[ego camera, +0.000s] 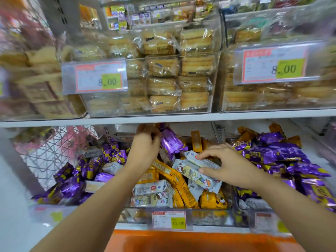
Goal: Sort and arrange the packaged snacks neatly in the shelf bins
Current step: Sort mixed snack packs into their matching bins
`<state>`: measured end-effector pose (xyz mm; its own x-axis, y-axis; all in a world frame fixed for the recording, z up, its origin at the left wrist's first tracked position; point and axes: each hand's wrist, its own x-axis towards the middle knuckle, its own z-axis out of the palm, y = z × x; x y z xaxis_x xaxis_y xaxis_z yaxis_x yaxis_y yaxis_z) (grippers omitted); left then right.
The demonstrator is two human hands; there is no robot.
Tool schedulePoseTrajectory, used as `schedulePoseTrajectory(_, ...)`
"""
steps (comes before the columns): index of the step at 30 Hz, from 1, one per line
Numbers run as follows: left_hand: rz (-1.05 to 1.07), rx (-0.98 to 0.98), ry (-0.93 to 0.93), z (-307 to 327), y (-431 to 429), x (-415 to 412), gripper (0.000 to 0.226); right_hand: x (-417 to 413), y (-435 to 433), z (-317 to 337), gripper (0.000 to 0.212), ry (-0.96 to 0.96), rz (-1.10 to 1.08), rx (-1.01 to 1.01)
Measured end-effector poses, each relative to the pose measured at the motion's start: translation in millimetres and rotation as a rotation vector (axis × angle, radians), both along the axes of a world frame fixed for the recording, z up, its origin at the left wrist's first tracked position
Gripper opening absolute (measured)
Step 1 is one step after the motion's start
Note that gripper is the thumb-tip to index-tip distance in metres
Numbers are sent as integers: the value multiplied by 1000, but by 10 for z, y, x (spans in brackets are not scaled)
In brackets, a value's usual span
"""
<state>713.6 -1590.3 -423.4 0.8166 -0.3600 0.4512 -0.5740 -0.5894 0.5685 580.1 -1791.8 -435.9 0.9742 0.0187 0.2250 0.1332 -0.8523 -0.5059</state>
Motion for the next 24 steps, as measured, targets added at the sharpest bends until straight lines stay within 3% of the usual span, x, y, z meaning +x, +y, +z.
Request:
schedulePoseTrajectory(5, 112, -165, 263, 29, 106, -367, 15, -170, 72, -17, 39, -94, -21, 3)
schedulePoseTrajectory(9, 90, -289, 396, 110, 93, -727, 17, -319, 153, -75, 50, -70, 12, -177)
schedulePoseTrajectory(12, 36, -334, 475, 190, -17, -937, 17, -451, 84, -36, 53, -127, -59, -99)
schedulePoseTrajectory(18, -78, -273, 408, 279, -616, -1223, 21, -825, -186, 71, 80, -333, -174, 259)
schedulePoseTrajectory(20, -122, -232, 367, 267, -892, -1293, 21, -917, -313, 31, 78, -455, -167, 234)
schedulePoseTrajectory(24, -193, -61, 258, 176, -1324, -1372, 14, -1005, -625, -116, 52, -552, -202, 63)
